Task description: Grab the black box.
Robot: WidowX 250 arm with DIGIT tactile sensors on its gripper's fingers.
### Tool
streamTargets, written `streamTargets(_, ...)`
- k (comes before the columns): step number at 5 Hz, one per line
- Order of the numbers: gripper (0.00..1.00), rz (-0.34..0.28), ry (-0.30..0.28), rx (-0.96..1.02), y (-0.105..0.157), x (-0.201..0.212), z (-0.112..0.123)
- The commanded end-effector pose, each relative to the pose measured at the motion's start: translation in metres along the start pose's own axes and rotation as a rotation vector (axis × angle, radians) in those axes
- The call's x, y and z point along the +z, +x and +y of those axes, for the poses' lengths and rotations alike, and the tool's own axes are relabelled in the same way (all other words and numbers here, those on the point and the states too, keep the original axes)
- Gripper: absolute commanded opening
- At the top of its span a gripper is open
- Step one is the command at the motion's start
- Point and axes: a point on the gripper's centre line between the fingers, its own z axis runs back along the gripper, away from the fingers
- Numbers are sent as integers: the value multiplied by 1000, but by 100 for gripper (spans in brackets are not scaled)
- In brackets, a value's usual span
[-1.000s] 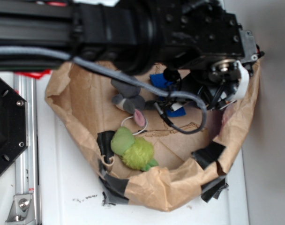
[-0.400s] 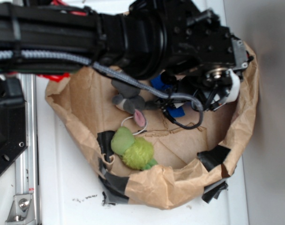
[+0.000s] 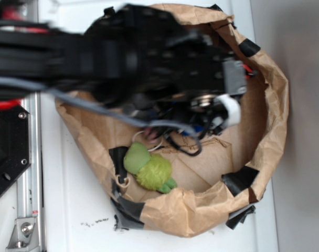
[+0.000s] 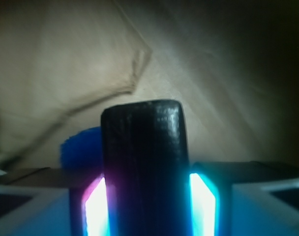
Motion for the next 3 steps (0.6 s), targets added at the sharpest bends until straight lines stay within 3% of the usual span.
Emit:
streamTargets(1,0,87,-12,493,20,86,-9)
streamTargets(2,0,203,18,726,23,97,-5)
streamTargets(3,0,232,-1,953,22,98,9)
